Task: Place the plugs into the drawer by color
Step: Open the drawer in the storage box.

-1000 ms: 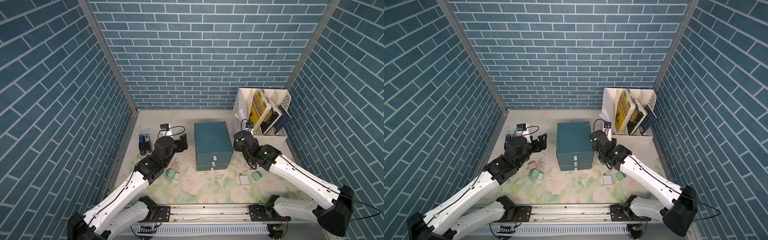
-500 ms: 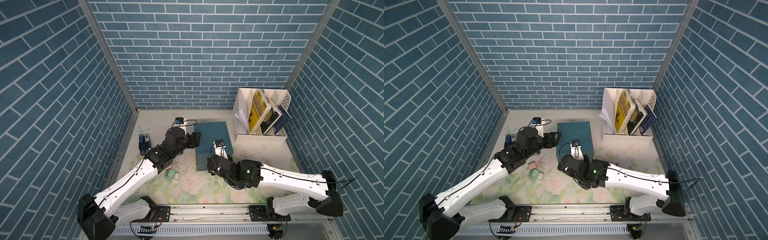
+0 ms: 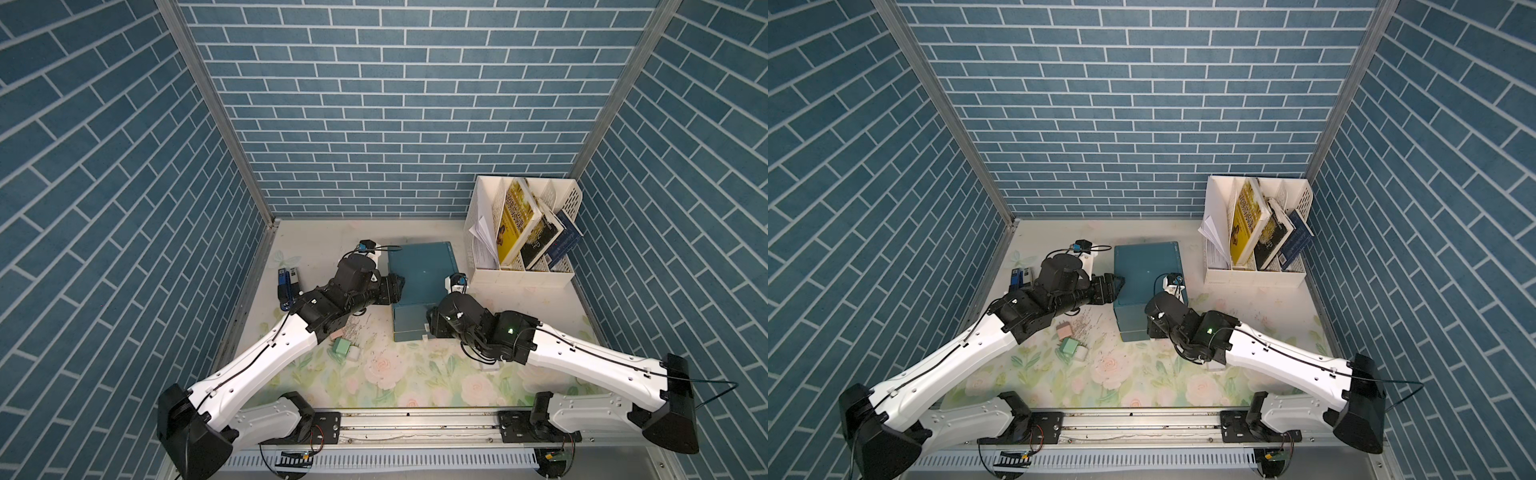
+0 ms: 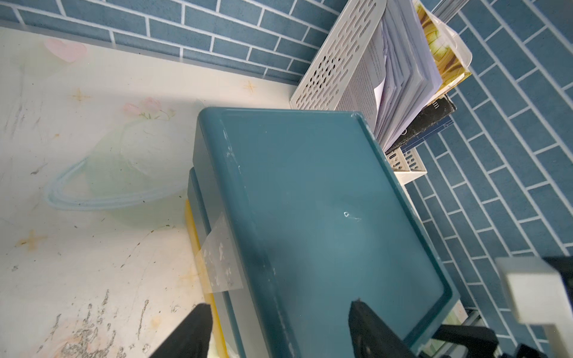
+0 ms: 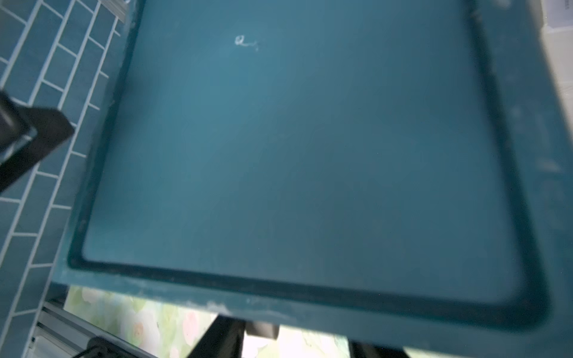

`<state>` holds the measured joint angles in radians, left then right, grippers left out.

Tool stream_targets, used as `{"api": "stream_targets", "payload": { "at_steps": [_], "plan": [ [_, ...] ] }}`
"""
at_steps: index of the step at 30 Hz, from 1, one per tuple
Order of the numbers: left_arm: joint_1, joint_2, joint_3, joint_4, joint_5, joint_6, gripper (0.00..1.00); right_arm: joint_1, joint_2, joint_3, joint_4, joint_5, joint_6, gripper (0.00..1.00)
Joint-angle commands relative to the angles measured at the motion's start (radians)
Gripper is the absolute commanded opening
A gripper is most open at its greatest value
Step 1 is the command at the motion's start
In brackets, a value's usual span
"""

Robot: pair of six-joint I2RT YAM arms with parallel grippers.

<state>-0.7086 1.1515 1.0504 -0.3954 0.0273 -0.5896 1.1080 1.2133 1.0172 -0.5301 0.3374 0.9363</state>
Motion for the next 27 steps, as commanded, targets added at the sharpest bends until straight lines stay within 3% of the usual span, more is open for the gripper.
{"api": "stream_targets", "payload": {
  "at_steps": [1, 7, 11, 23, 27],
  "plan": [
    [-0.005, 0.008, -0.001, -0.043, 0.025, 0.013, 0.72, -0.025, 0.039, 0.029, 0.061, -0.02, -0.049, 0.46],
    [-0.005, 0.007, -0.006, -0.058, 0.049, 0.025, 0.69, -0.041, 0.117, 0.066, 0.085, -0.035, -0.093, 0.27],
    [-0.005, 0.029, -0.02, -0.044, 0.032, 0.021, 0.66, -0.049, 0.156, 0.102, 0.11, -0.047, -0.127, 0.01],
    [-0.005, 0.12, -0.009, 0.021, -0.113, 0.001, 0.53, -0.043, 0.2, 0.139, 0.137, -0.059, -0.191, 0.0],
    [-0.005, 0.147, -0.014, 0.035, -0.137, -0.009, 0.48, 0.038, 0.158, 0.092, 0.131, 0.009, -0.188, 0.0]
  ]
}}
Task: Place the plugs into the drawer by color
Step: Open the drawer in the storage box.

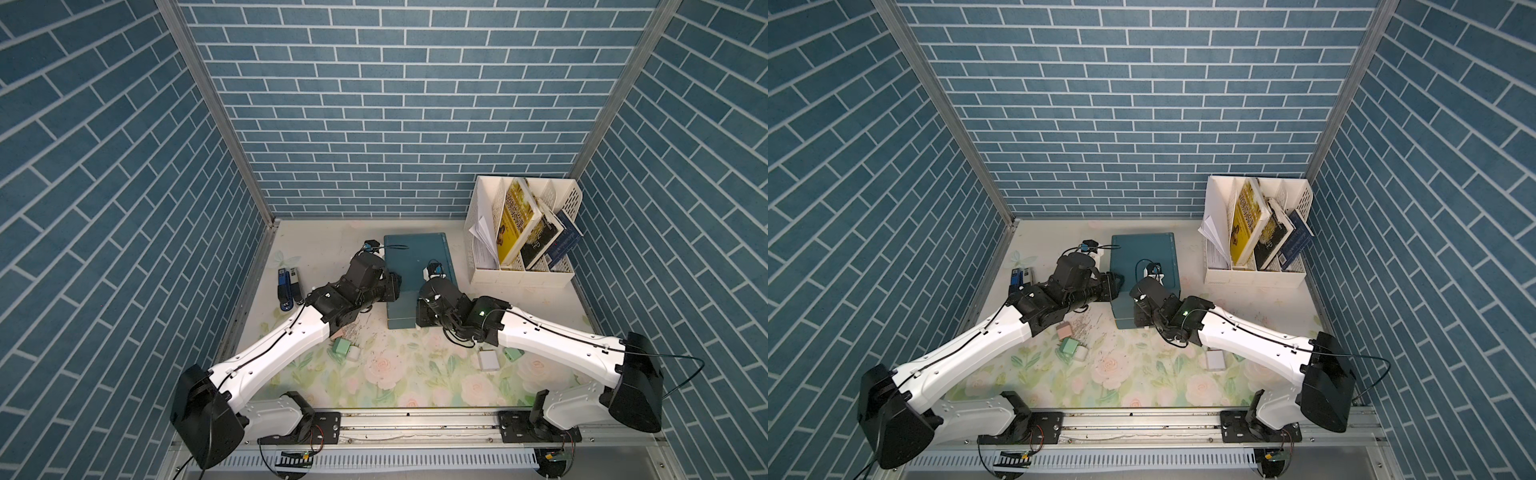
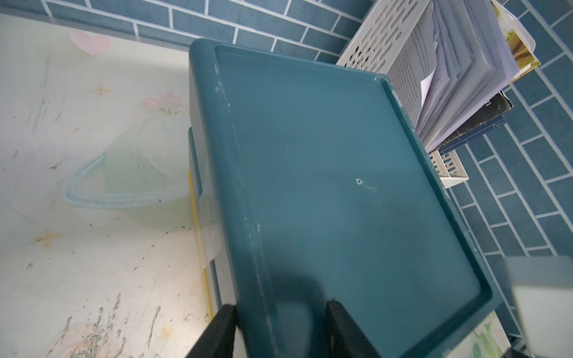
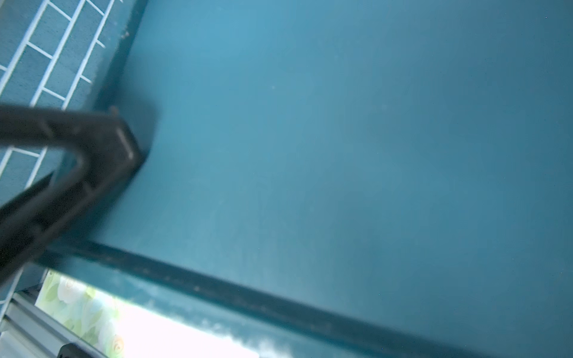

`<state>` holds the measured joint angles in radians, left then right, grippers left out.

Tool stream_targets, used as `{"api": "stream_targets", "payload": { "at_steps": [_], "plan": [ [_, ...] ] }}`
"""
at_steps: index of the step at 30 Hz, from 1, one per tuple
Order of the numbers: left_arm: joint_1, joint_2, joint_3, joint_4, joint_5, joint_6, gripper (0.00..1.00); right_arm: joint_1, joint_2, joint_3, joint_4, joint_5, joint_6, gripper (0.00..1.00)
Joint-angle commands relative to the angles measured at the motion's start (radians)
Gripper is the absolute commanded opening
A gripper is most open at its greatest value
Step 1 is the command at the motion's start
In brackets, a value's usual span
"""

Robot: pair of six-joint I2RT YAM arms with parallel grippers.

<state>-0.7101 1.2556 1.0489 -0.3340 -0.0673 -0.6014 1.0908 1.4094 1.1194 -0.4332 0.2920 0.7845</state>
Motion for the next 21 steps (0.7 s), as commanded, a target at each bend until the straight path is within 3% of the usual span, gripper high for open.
{"api": "stream_targets", "payload": {
  "at_steps": [1, 11, 21],
  "plan": [
    [-0.002, 0.051, -0.013, -0.027, -0.054, 0.0, 0.47, 0.084, -0.054, -0.021, 0.033, 0.069, -0.031, 0.0],
    [-0.003, 0.056, -0.02, -0.027, -0.089, -0.002, 0.44, 0.249, -0.18, -0.153, 0.005, 0.141, 0.104, 0.0],
    [-0.003, 0.047, -0.044, -0.011, -0.093, -0.008, 0.43, 0.32, -0.186, -0.211, 0.005, 0.168, 0.178, 0.0]
  ]
}}
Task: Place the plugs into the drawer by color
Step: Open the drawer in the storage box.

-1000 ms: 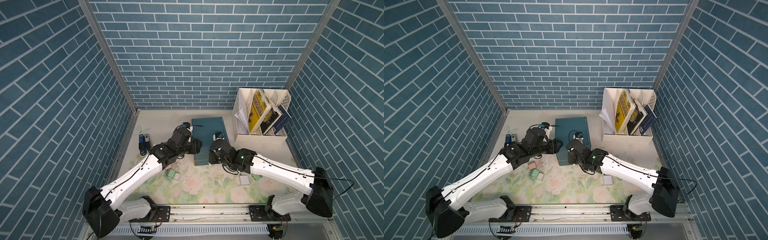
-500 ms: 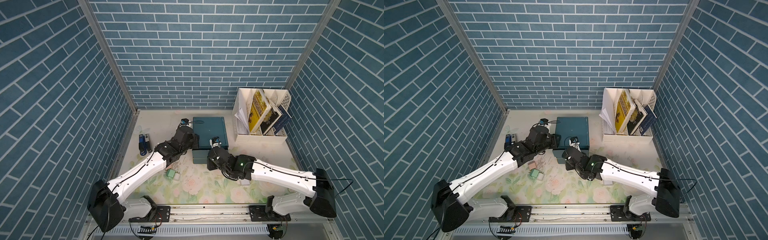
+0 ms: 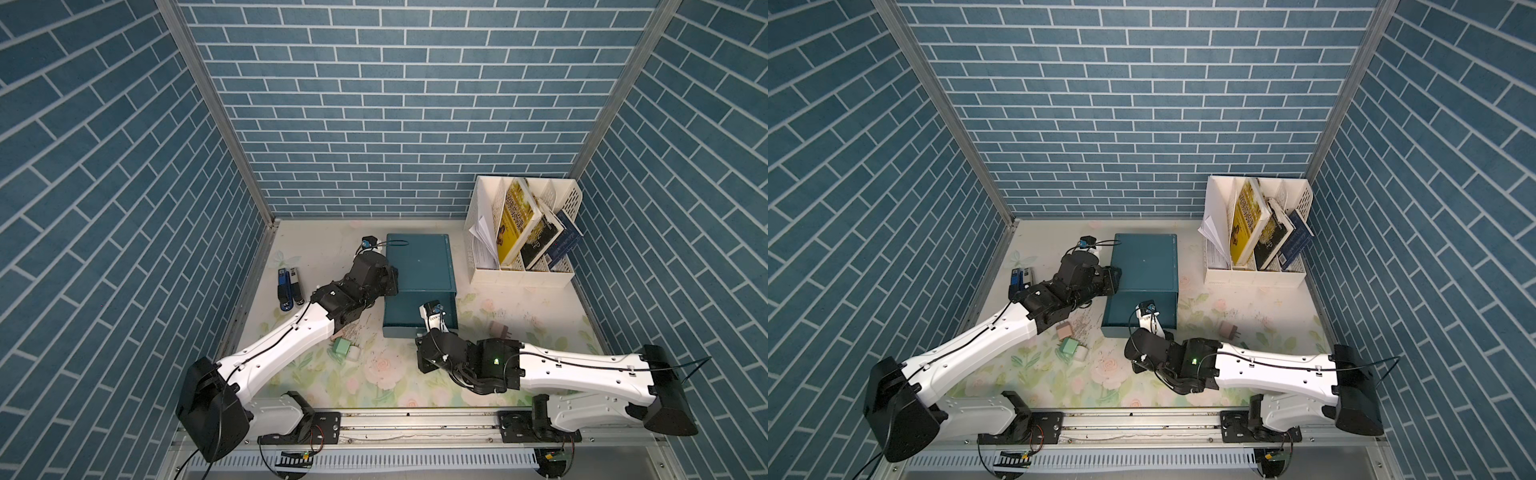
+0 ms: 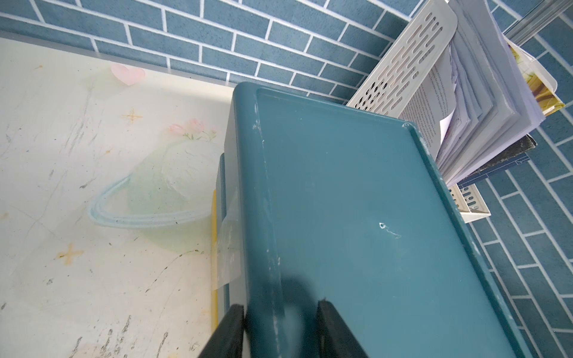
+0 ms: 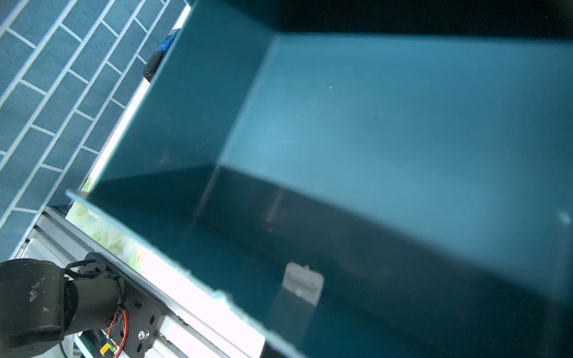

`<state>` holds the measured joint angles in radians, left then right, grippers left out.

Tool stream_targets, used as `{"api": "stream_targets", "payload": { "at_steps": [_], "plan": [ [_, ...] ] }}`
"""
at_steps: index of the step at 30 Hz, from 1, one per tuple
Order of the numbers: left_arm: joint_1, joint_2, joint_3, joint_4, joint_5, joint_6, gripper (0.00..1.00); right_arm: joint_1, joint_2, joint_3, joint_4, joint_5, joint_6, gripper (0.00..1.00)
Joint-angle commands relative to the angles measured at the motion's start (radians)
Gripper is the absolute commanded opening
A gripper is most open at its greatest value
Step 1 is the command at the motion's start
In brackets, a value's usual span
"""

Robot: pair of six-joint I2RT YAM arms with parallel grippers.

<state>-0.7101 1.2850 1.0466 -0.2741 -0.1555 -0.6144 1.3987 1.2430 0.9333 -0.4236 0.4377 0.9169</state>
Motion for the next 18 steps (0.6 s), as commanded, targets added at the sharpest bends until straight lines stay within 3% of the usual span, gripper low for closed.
{"api": "stream_targets", "payload": {
  "at_steps": [1, 4, 5, 6, 8, 13, 18],
  "plan": [
    [-0.003, 0.018, -0.044, -0.067, -0.002, 0.004, 0.43, 0.011, -0.024, -0.033, -0.003, 0.025, 0.048, 0.0],
    [-0.003, 0.017, -0.043, -0.065, 0.003, 0.002, 0.44, 0.013, -0.023, -0.024, -0.024, 0.039, 0.05, 0.0],
    [-0.003, 0.013, -0.043, -0.064, 0.005, 0.0, 0.45, 0.012, -0.018, -0.009, -0.047, 0.047, 0.049, 0.13],
    [-0.003, 0.007, -0.045, -0.06, 0.007, -0.001, 0.47, 0.013, -0.016, 0.006, -0.078, 0.058, 0.046, 0.33],
    [-0.003, -0.003, -0.038, -0.056, 0.01, -0.001, 0.5, 0.014, -0.023, 0.042, -0.167, 0.098, 0.046, 0.54],
    [-0.003, -0.033, 0.01, -0.06, 0.013, 0.009, 0.62, -0.018, -0.123, 0.163, -0.491, 0.239, 0.127, 0.65],
    [-0.003, -0.063, 0.067, -0.074, 0.011, 0.02, 0.67, -0.285, -0.224, 0.169, -0.631, 0.161, 0.105, 0.71]
  ]
}}
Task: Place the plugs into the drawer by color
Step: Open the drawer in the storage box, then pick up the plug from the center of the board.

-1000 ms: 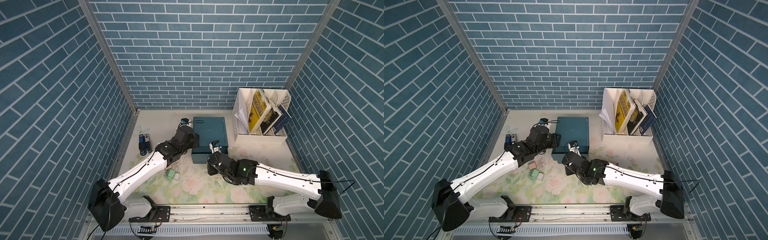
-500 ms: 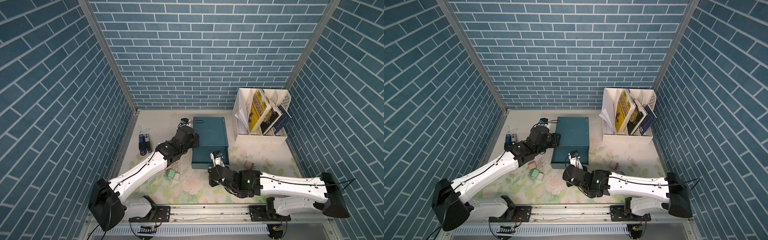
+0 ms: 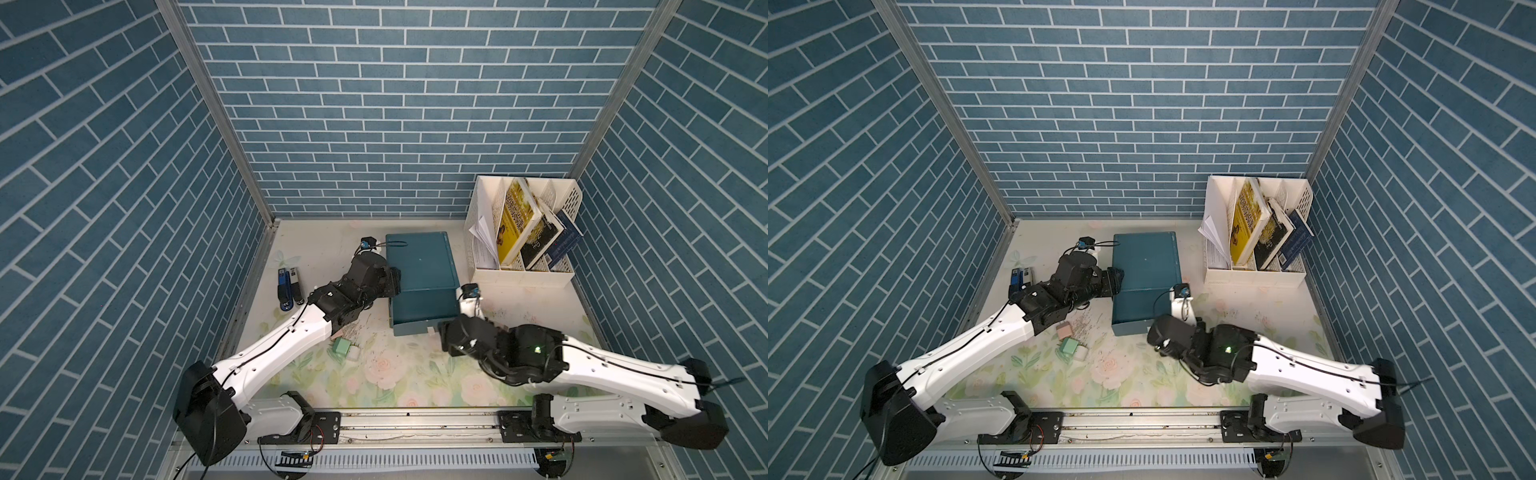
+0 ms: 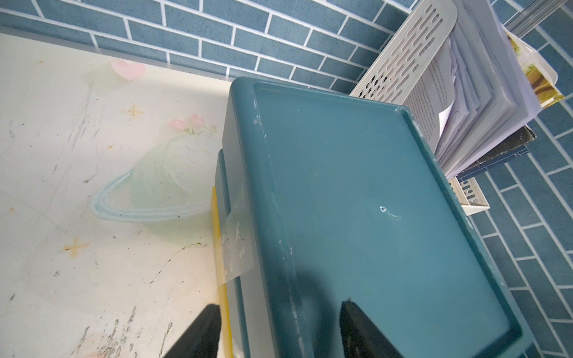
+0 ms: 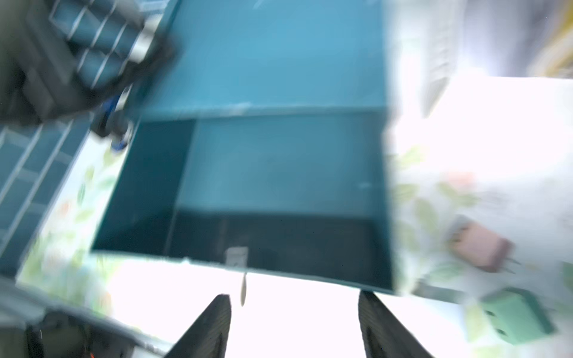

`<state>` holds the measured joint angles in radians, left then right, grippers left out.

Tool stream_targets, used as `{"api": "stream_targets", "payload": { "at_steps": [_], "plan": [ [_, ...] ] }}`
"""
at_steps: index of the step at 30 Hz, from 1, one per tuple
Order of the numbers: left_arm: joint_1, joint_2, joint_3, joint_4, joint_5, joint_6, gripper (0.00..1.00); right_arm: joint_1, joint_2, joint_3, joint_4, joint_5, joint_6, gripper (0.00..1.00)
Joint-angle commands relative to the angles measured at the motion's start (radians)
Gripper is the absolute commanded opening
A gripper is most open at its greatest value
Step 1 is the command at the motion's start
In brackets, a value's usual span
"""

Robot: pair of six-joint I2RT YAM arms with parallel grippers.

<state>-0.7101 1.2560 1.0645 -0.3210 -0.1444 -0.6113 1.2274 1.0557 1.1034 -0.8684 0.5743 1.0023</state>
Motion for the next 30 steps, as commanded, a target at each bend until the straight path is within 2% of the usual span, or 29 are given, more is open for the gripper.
{"api": "stream_targets", "payload": {
  "at_steps": [1, 5, 7, 8, 12, 14, 20, 30],
  "plan": [
    [-0.003, -0.042, 0.056, -0.029, 0.001, 0.016, 0.67, -0.191, -0.049, -0.024, -0.186, -0.003, -0.006, 0.74],
    [-0.003, -0.085, 0.056, -0.025, 0.006, 0.017, 0.69, -0.469, -0.063, -0.162, -0.07, -0.148, -0.136, 0.76],
    [-0.003, -0.101, 0.043, -0.024, 0.012, 0.02, 0.7, -0.565, -0.059, -0.228, -0.009, -0.207, -0.176, 0.85],
    [-0.003, -0.104, 0.033, -0.026, 0.016, 0.019, 0.7, -0.617, -0.056, -0.261, 0.023, -0.228, -0.197, 0.86],
    [-0.003, -0.123, -0.002, -0.039, 0.024, 0.015, 0.7, -0.807, -0.036, -0.392, 0.194, -0.363, -0.295, 0.83],
    [-0.003, -0.144, -0.027, -0.036, 0.016, 0.009, 0.7, -0.851, 0.002, -0.427, 0.255, -0.39, -0.327, 0.78],
    [-0.003, -0.177, -0.071, -0.032, 0.039, 0.004, 0.71, -0.928, 0.081, -0.468, 0.381, -0.469, -0.394, 0.72],
    [-0.003, -0.155, -0.102, 0.0, 0.045, 0.004, 0.73, -0.935, 0.21, -0.515, 0.473, -0.477, -0.397, 0.63]
  ]
}}
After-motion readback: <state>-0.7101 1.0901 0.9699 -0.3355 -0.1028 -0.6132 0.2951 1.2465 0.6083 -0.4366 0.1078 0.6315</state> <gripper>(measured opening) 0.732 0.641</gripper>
